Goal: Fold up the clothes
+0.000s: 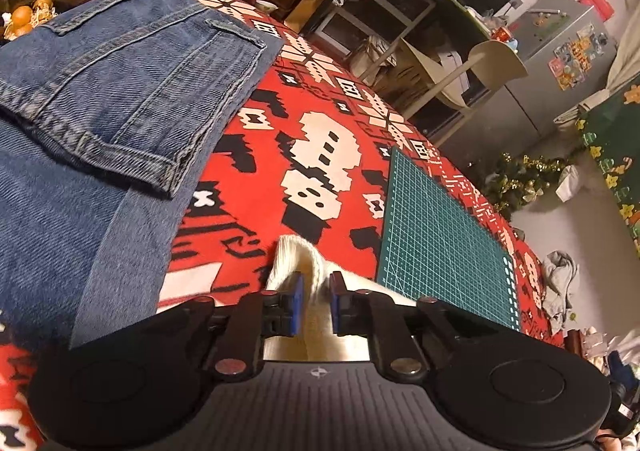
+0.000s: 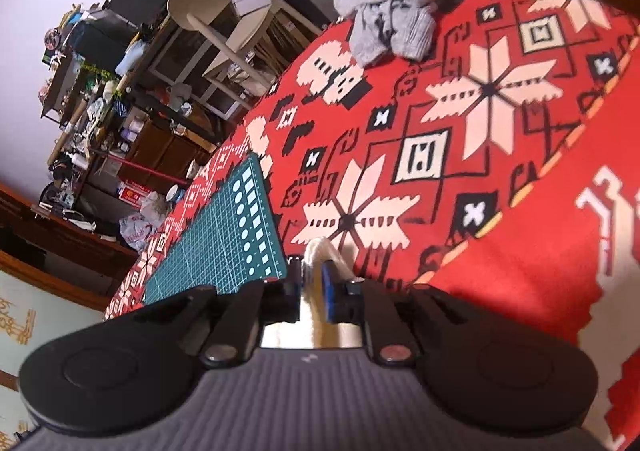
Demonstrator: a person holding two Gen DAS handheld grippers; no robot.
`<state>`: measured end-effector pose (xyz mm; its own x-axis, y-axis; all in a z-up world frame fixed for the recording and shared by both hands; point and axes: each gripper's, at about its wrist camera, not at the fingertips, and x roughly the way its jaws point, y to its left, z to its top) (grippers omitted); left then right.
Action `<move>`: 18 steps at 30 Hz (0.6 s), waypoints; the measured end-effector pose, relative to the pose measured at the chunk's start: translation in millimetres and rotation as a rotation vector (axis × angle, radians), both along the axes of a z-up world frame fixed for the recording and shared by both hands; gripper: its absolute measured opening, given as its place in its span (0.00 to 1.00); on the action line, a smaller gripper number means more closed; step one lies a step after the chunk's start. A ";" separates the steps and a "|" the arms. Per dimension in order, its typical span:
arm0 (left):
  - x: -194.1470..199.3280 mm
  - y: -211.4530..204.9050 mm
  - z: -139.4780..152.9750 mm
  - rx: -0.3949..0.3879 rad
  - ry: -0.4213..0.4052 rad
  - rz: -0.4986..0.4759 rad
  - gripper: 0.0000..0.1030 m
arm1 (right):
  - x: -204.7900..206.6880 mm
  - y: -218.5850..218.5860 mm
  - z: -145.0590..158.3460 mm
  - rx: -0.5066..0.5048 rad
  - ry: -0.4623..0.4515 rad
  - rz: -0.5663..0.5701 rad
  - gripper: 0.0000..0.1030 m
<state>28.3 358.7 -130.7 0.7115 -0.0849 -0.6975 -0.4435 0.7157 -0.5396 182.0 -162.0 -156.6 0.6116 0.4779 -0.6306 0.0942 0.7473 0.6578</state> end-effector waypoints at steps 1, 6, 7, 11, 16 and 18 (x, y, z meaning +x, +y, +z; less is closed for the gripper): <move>-3.4 -1.3 2.4 0.011 0.000 0.001 0.16 | 0.1 -0.4 -0.4 0.001 0.000 -0.002 0.15; -20.5 -9.3 21.6 0.046 -0.058 0.001 0.17 | -16.8 4.2 21.0 -0.069 -0.059 0.018 0.15; -23.6 -10.9 25.6 0.051 -0.075 0.005 0.17 | -20.6 7.7 26.9 -0.098 -0.078 0.032 0.15; -30.0 -22.3 38.3 0.086 -0.126 0.049 0.15 | -34.6 31.1 48.3 -0.128 -0.148 0.120 0.21; -17.5 -43.0 32.8 -0.072 -0.203 -0.007 0.15 | -44.1 77.5 58.2 -0.120 -0.191 0.252 0.30; -3.8 -55.0 30.6 -0.088 -0.211 -0.049 0.15 | -47.2 96.9 58.5 -0.111 -0.190 0.294 0.35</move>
